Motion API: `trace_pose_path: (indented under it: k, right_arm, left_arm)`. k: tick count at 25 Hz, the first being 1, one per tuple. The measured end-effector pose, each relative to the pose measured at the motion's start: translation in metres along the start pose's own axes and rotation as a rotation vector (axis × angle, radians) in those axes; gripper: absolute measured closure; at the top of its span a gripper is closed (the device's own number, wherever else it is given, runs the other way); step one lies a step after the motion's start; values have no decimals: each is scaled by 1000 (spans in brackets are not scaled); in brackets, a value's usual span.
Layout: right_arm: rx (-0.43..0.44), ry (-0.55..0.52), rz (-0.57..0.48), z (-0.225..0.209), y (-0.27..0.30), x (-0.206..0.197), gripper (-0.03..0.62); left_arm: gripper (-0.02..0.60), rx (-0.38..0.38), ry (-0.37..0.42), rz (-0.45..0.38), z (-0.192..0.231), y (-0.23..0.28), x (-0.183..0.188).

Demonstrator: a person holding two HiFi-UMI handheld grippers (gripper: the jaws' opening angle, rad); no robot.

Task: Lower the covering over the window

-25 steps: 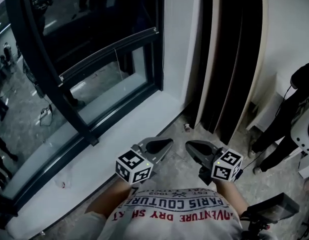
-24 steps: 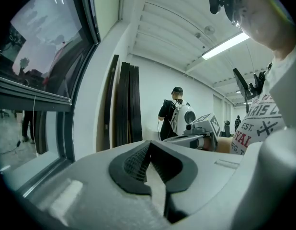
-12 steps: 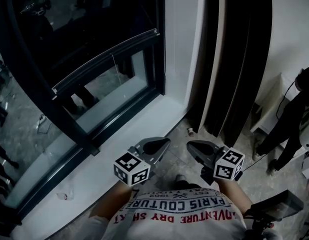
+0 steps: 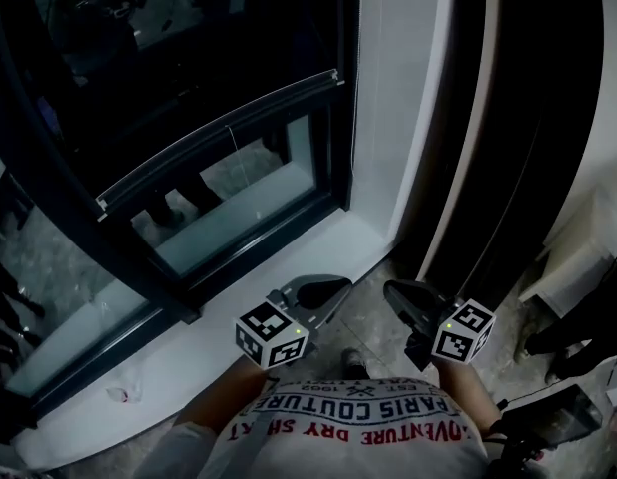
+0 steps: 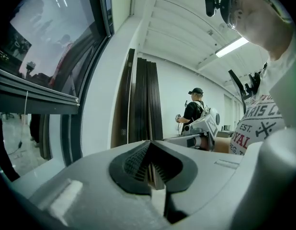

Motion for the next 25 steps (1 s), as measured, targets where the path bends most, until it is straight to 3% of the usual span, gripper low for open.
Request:
trace_pose_path:
  k: [7, 12, 25]
  right_arm:
    - [20, -21, 11, -108, 25, 54, 594]
    - [41, -40, 20, -167, 30, 76, 594]
    - [54, -49, 11, -225, 51, 103, 594]
  left_arm:
    - [580, 13, 20, -7, 69, 99, 35]
    - [578, -4, 67, -28, 95, 156, 60]
    - [578, 112, 87, -86, 178, 197, 101]
Point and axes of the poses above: the fingertips, and each gripper's own axes: y forward along the fingers, z to its left, x out of its top, the point moved 6 cm from there along -y, backward along the fingers, and after that the axes turned 3 degrees about x, right-handed, at the moved point
